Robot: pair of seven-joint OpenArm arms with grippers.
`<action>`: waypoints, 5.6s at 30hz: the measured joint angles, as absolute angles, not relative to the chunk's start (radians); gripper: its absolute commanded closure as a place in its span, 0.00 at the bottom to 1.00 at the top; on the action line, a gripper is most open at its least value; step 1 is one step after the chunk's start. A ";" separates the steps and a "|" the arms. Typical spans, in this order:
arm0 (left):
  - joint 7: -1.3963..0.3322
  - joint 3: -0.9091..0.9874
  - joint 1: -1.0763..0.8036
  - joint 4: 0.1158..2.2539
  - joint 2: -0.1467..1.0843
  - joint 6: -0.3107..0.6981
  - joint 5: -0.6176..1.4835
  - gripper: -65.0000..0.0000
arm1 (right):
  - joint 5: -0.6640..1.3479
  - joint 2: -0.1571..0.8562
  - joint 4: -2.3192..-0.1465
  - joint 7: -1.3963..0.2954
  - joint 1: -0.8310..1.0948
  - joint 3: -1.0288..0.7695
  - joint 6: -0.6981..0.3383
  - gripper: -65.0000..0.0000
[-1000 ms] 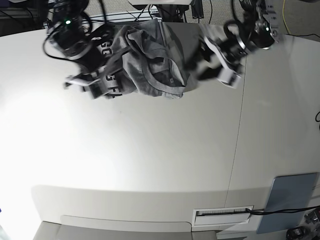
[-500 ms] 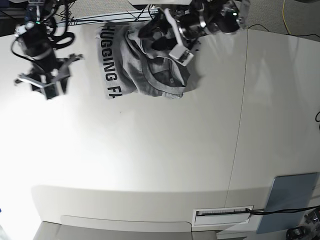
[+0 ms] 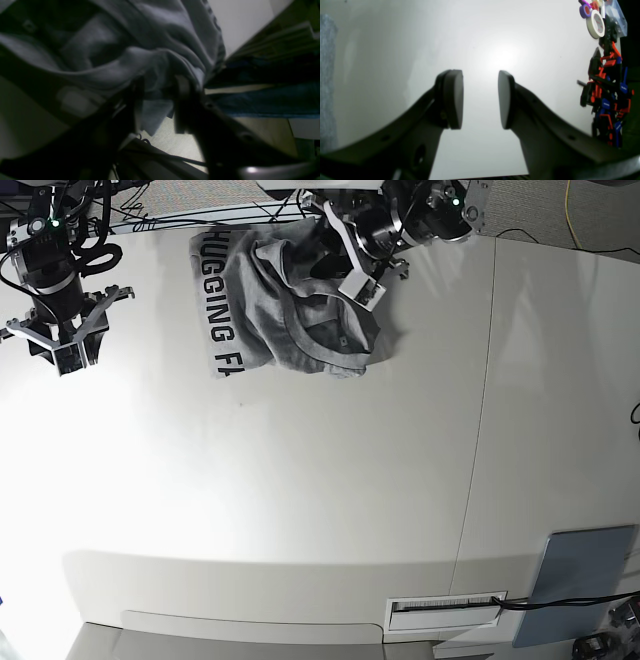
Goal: Fold the T-shirt properly
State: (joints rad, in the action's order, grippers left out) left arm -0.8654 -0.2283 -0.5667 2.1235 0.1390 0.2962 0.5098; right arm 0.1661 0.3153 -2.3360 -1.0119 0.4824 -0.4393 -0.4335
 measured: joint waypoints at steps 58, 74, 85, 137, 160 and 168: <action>-0.596 -0.418 -0.665 2.261 0.430 0.039 -0.032 0.55 | 0.400 0.315 -2.335 -0.994 0.504 -0.439 -0.461 0.64; -0.577 -0.423 -0.553 2.289 0.364 -0.022 -0.025 0.55 | 0.410 0.315 -2.335 -0.998 0.502 -0.439 -0.460 0.64; -0.559 -0.423 -0.465 2.145 0.314 -0.135 -0.147 1.00 | 0.479 0.316 -2.335 -0.994 0.496 -0.392 -0.519 0.90; -0.673 -0.190 -0.304 2.037 0.314 0.213 0.253 1.00 | 0.067 0.318 -1.733 -0.871 0.016 0.122 -0.232 1.00; -0.464 -0.042 -0.284 1.637 0.300 0.144 0.251 1.00 | 0.134 0.269 -1.821 -0.962 0.143 0.355 -0.354 1.00; -0.499 -0.044 -0.163 1.564 0.243 0.230 0.247 1.00 | 0.113 0.269 -1.977 -0.962 0.321 0.355 -0.336 1.00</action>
